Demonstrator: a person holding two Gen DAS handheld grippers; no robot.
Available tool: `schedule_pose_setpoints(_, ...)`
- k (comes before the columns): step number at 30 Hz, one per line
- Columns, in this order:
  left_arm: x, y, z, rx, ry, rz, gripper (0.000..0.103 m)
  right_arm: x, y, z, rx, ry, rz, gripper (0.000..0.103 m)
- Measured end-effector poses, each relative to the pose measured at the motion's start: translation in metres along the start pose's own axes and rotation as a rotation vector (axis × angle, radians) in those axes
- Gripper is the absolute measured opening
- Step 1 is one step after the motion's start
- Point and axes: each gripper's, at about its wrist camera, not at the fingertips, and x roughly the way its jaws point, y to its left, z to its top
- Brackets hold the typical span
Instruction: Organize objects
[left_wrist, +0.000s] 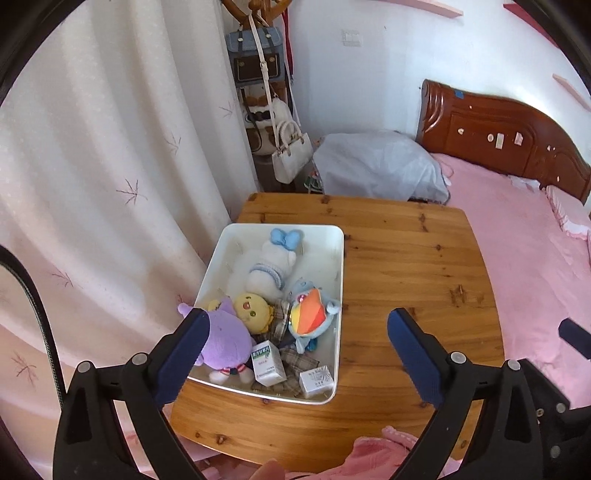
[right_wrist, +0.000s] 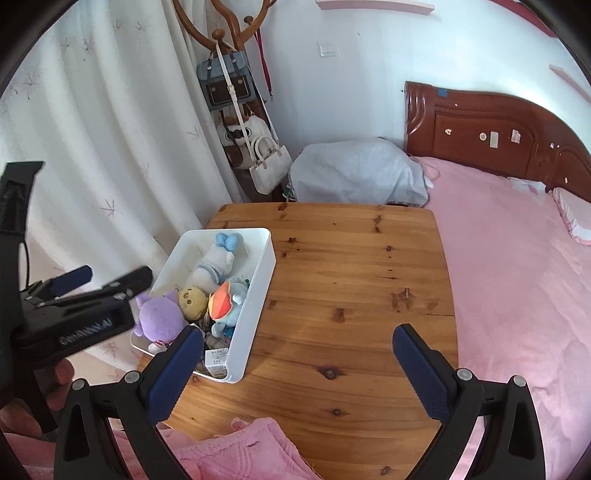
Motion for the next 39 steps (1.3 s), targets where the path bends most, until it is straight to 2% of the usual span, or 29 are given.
schedule_pose_setpoints(39,-0.004,0.006,0.004,0.003,-0.025,-0.014,0.098,0.005,0.011,-0.001,-0.016,0.028,0.0,0.103)
